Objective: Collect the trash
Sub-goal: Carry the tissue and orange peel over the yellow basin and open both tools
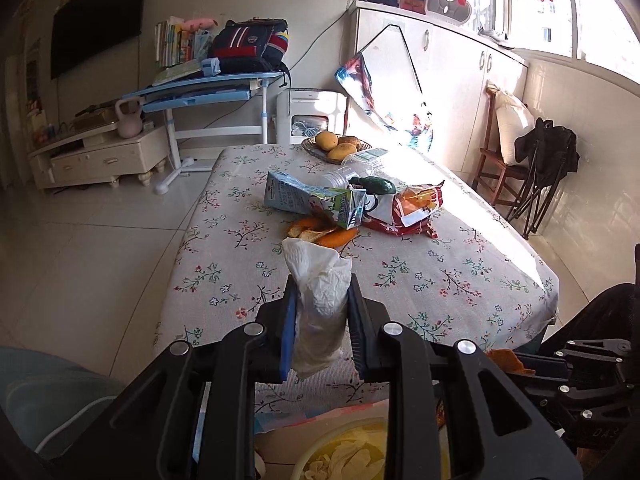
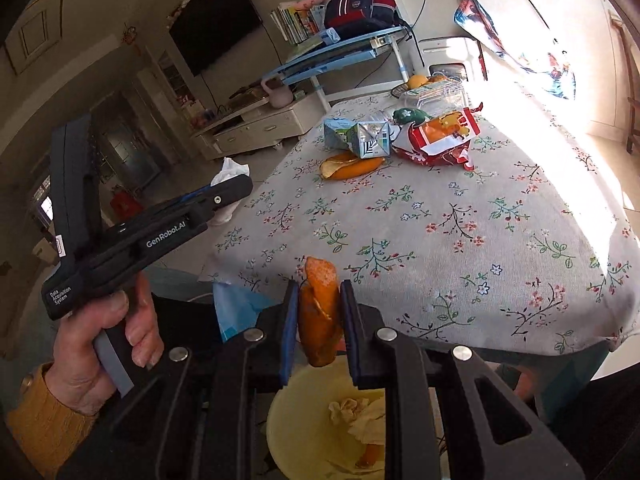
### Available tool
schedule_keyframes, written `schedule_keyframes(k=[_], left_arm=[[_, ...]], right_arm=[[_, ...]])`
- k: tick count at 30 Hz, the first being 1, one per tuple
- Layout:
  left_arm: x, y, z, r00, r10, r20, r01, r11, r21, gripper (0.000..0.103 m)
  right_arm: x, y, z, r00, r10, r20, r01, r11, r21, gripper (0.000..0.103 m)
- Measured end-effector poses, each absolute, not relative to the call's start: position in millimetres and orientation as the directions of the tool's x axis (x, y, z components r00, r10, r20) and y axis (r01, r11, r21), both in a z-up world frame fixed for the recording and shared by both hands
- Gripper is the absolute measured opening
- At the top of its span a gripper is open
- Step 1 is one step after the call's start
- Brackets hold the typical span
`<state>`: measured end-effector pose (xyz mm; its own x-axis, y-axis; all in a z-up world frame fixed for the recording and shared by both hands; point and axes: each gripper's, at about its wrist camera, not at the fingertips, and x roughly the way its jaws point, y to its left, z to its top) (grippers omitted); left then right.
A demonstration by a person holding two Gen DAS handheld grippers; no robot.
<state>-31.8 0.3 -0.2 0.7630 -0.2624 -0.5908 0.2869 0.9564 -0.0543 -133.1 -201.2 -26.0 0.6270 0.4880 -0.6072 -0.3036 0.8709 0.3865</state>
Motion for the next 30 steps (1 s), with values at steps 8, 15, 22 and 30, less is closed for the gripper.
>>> schedule_keyframes(k=[8,15,22,30], left_arm=[[-50,2,-1,0.762,-0.270,-0.588,0.291,0.955,-0.061,0.022],[-63,0,-3,0.758,-0.276,-0.590,0.300,0.952,-0.061,0.022],[-74,-4,-5,0.751,-0.285,-0.596,0.314,0.948,-0.058,0.022],[-87,-10,-9,0.735,-0.299,-0.608,0.342,0.938,-0.047,0.023]], right_arm=[[-154,-189,-37,0.581,0.496,-0.645,-0.320,0.868,0.379,0.022],[-162,-172,-52,0.516,0.493,-0.701,-0.335,0.869,0.365,0.023],[-159,-168,-66,0.474,0.472,-0.743,-0.319,0.879,0.354,0.036],[-159,-179,-60,0.523,0.444,-0.727,-0.278,0.896,0.347,0.044]])
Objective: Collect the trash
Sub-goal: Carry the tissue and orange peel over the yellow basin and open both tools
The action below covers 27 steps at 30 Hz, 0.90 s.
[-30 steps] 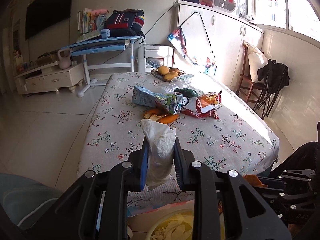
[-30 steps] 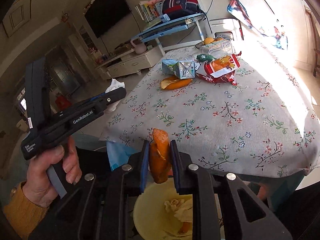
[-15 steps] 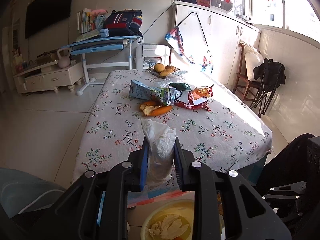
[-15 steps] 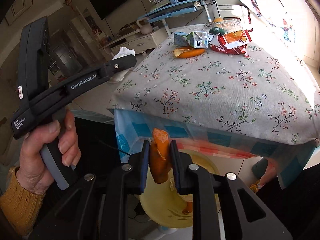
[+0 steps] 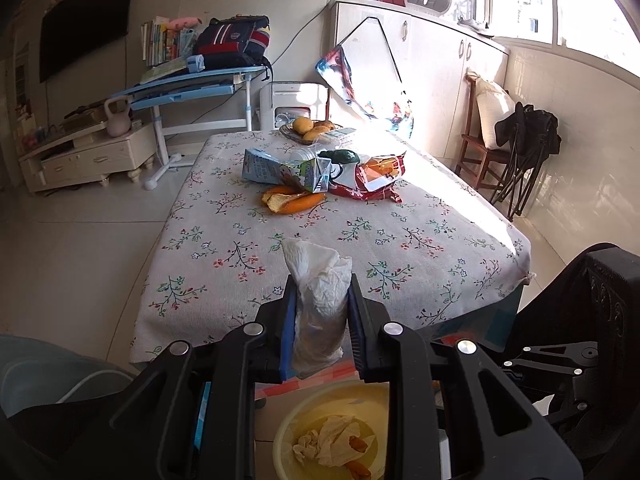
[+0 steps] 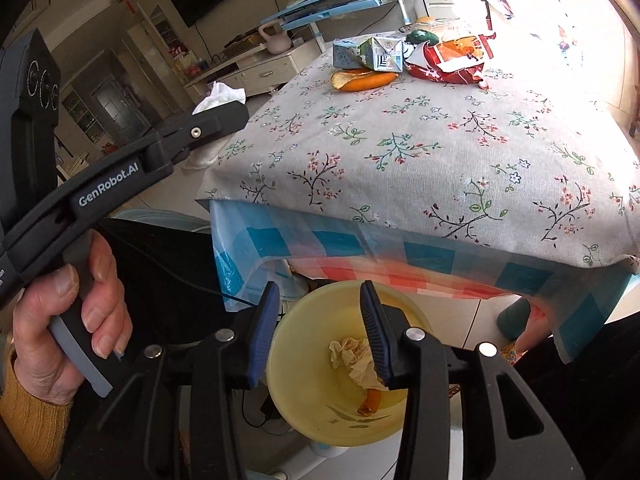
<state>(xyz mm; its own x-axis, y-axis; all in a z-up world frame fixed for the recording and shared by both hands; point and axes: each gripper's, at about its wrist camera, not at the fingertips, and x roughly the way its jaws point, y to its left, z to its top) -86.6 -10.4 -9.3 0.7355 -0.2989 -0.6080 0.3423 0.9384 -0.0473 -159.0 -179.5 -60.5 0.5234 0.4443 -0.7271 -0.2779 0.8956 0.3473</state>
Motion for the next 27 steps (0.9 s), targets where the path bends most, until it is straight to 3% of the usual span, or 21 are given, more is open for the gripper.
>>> schedule_keyframes(k=[6,13,24,27], left_arm=[[-95,-17,-14,0.716,-0.310,-0.625,0.368,0.929,-0.039,0.023],[-104,-33,-27,0.653,-0.333,-0.680,0.444,0.896,-0.013,0.023],[-112,-61,-61,0.509,-0.325,-0.797,0.565,0.825,0.025,0.024],[-115,-69,-73,0.454,-0.306,-0.837,0.598,0.801,0.031,0.030]], right_arm=[[-159,-197,-51,0.602,0.394,-0.695,-0.203,0.917,0.343,0.063],[-159,-222,-42,0.671,0.341,-0.658,-0.109,0.923,0.368,0.070],[-160,-245,-36,0.707,0.319,-0.631,-0.046,0.911,0.409,0.072],[-160,-246,-37,0.707,0.319,-0.631,-0.045,0.911,0.411,0.072]])
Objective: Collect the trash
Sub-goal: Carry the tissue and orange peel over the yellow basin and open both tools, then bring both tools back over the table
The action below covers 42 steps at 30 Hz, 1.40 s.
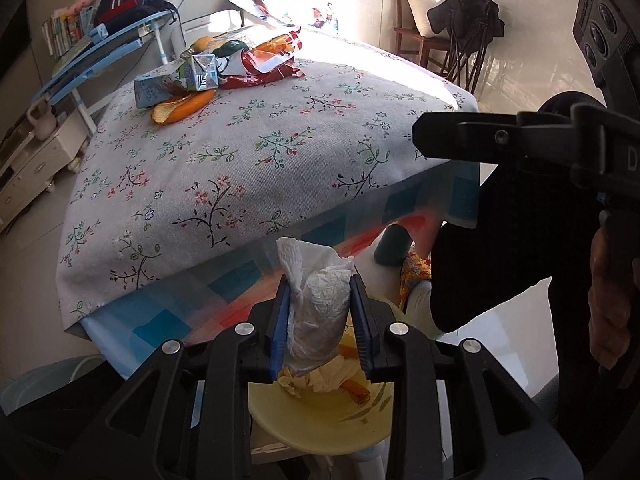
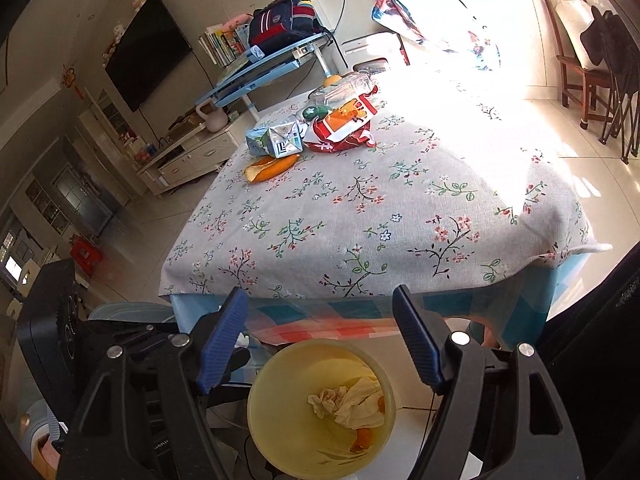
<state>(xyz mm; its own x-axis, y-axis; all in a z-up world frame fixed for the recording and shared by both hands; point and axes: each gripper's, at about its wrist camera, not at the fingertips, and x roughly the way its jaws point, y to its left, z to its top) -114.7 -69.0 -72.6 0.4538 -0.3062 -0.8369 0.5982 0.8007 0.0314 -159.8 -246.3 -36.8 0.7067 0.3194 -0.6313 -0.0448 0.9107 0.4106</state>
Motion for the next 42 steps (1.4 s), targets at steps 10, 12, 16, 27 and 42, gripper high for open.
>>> schedule_keyframes(k=[10,12,16,27,42], left_arm=[[-115,-71,-79,0.471,-0.240,-0.849,0.583,0.807,0.096,0.067],[-113,-67,-74,0.493,-0.246,-0.835,0.560,0.823,0.088,0.069],[-110,-60,-61,0.549,-0.263,-0.793,0.523,0.849,0.081,0.073],[-99,-34,-41,0.646,-0.258,-0.719,0.396,0.918,0.026,0.078],[-86,-9,-37,0.675,-0.247,-0.695,0.278,0.958,-0.071,0.082]], right_arm=[[-161,-248,-38,0.708,0.319,-0.630,-0.038,0.908,0.417,0.073],[-161,-248,-38,0.709,0.319,-0.629,-0.039,0.908,0.417,0.073],[-162,-247,-37,0.710,0.319,-0.628,-0.042,0.909,0.415,0.073],[-163,-244,-39,0.705,0.324,-0.631,-0.049,0.910,0.412,0.073],[-162,-238,-41,0.690,0.337,-0.640,-0.068,0.911,0.406,0.073]])
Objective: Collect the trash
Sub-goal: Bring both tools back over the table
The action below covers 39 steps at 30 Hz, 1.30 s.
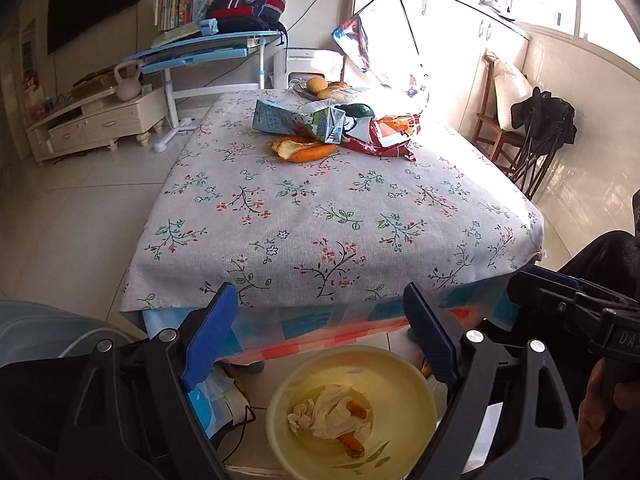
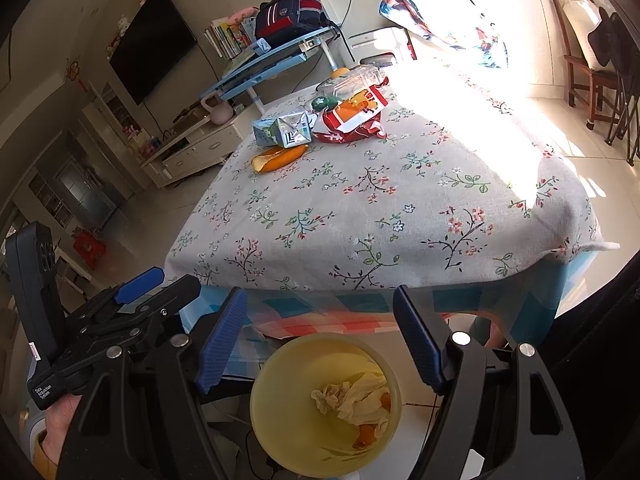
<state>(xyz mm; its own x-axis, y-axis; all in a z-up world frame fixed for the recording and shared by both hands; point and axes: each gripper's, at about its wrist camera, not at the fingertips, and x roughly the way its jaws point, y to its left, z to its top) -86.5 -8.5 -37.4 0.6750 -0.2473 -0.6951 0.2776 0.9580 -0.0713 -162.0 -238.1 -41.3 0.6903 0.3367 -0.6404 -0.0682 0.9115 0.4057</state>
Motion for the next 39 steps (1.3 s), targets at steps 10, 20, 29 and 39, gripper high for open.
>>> schedule_keyframes(k=[10,20,29,39], left_arm=[[-75,-1,-30,0.691,-0.271,-0.670,0.252,0.959,-0.128,0.082],[-13,-15,-3,0.711,-0.280,-0.645,0.334,0.942,-0.041,0.082],[64,-33,-18,0.634,-0.374,-0.677,0.470,0.882,-0.047,0.082],[123,-55,-46,0.550,-0.402,-0.732,0.549,0.835,-0.046,0.067]], right_arm=[[-159,-230,-42,0.680,0.351,-0.644,-0.093,0.912,0.400,0.073],[-147,-227,-54,0.645,0.389,-0.658,-0.095,0.895,0.436,0.073],[-132,-232,-73,0.600,0.428,-0.676,-0.057,0.865,0.498,0.073],[-121,-233,-91,0.548,0.462,-0.697,-0.021,0.841,0.541,0.073]])
